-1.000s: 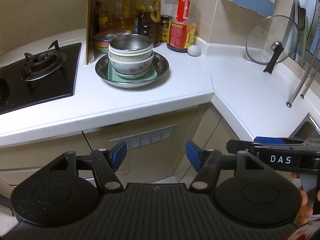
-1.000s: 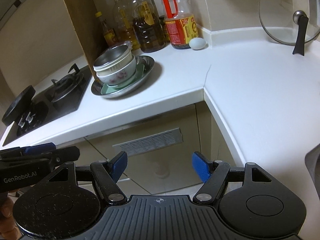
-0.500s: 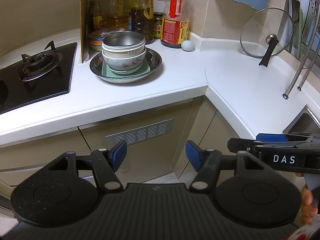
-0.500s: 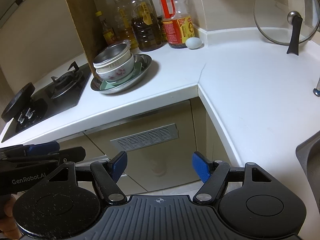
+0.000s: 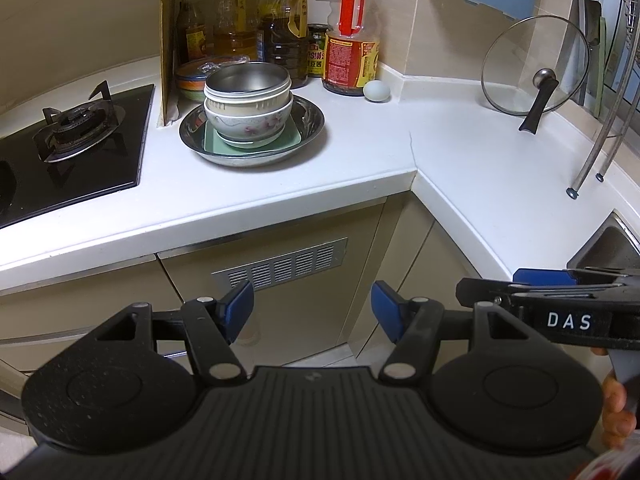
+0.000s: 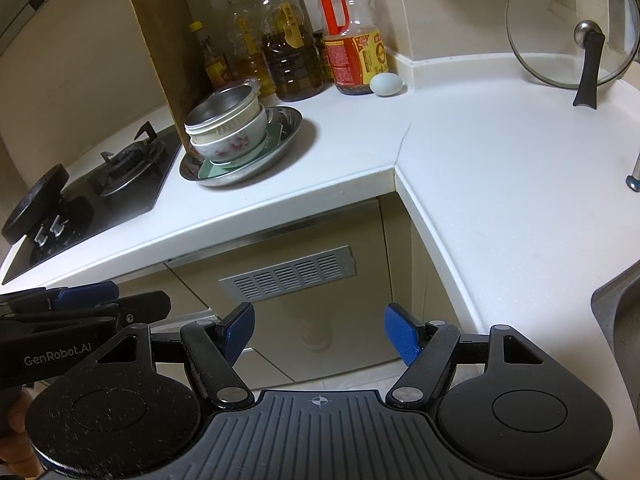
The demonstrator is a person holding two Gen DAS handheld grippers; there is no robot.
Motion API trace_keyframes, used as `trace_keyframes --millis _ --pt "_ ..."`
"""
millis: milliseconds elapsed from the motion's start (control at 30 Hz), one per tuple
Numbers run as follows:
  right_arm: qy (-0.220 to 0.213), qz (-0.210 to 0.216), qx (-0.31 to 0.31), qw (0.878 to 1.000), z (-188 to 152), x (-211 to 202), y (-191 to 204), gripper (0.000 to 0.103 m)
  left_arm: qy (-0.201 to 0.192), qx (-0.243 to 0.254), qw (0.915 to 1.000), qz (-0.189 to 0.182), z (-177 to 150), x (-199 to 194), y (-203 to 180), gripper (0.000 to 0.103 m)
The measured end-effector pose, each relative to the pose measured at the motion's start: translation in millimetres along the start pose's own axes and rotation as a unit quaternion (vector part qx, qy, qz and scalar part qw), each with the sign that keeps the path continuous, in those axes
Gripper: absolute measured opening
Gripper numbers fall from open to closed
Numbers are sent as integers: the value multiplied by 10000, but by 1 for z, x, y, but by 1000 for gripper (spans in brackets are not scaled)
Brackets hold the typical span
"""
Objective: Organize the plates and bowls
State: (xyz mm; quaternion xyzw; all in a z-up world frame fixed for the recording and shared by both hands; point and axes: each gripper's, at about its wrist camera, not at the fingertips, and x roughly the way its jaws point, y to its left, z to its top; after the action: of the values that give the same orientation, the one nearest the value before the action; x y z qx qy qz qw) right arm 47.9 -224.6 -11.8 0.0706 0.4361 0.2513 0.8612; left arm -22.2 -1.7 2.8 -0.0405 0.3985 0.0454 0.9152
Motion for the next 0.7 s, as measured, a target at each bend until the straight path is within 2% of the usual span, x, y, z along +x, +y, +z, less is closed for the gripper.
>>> trace_keyframes --millis 700 --pt "-1 -3 1 10000 0 1 0 72 6 2 10000 -14 2 2 2 63"
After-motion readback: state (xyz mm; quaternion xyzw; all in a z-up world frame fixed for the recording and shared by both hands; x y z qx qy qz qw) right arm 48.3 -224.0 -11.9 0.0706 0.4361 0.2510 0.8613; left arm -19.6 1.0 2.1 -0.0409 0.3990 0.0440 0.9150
